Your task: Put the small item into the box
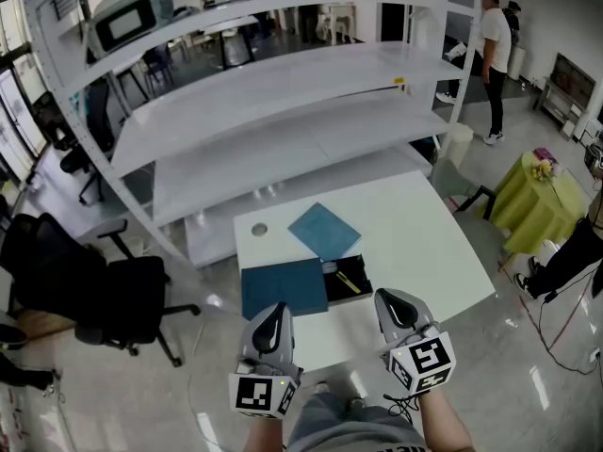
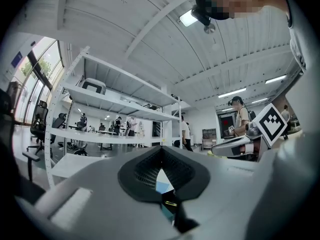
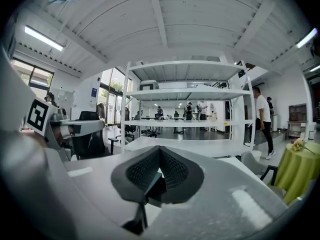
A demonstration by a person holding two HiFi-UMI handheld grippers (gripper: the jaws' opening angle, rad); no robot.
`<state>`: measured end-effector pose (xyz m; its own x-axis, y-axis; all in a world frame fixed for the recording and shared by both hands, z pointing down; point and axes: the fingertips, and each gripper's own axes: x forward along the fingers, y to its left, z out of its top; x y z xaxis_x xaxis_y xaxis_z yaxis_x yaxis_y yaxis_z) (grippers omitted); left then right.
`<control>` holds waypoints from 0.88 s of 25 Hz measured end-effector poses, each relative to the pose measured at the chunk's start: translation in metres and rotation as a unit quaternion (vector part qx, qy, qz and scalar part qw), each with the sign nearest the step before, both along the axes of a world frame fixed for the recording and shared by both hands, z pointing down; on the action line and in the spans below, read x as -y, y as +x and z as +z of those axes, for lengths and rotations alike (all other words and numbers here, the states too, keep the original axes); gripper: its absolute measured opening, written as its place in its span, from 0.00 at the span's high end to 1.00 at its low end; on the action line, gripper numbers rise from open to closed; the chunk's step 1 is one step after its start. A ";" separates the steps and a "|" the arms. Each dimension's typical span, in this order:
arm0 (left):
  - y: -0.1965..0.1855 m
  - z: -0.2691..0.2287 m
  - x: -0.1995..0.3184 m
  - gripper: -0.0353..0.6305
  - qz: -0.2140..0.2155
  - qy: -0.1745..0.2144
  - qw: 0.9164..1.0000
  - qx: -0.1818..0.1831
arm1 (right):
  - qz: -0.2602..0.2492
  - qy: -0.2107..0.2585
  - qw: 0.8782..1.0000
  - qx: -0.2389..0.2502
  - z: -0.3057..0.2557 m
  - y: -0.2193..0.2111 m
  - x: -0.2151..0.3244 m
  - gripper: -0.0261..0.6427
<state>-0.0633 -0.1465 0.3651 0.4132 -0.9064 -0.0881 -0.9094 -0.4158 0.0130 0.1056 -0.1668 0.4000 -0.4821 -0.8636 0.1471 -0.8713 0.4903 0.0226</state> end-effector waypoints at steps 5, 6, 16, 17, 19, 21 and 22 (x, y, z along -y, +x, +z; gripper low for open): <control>0.006 -0.005 -0.008 0.94 0.001 0.005 1.000 -0.001 | -0.003 0.014 1.000 0.014 -0.009 0.005 -0.012 0.96; 0.006 -0.005 -0.009 0.93 0.001 0.005 1.000 -0.001 | -0.004 0.017 1.000 0.017 -0.010 0.005 -0.014 0.96; 0.012 -0.007 -0.019 0.93 0.003 0.010 1.000 -0.002 | -0.004 0.038 0.999 0.019 -0.019 0.008 -0.027 0.96; 0.012 -0.008 -0.020 0.93 0.003 0.010 1.000 -0.002 | -0.003 0.039 0.999 0.020 -0.020 0.009 -0.028 0.96; 0.012 -0.010 -0.021 0.93 0.001 0.010 1.000 -0.001 | -0.001 0.040 0.999 0.022 -0.022 0.010 -0.029 0.96; 0.011 -0.011 -0.021 0.93 -0.002 0.011 1.000 -0.001 | -0.001 0.039 0.999 0.024 -0.023 0.010 -0.029 0.96; 0.010 -0.011 -0.021 0.93 -0.002 0.012 1.000 -0.002 | -0.001 0.039 0.999 0.024 -0.023 0.009 -0.029 0.96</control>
<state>-0.0535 -0.1252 0.3542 0.4085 -0.9059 -0.1114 -0.9112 -0.4118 0.0077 0.1147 -0.1378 0.3771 -0.4889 -0.8706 0.0556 -0.8713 0.4905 0.0188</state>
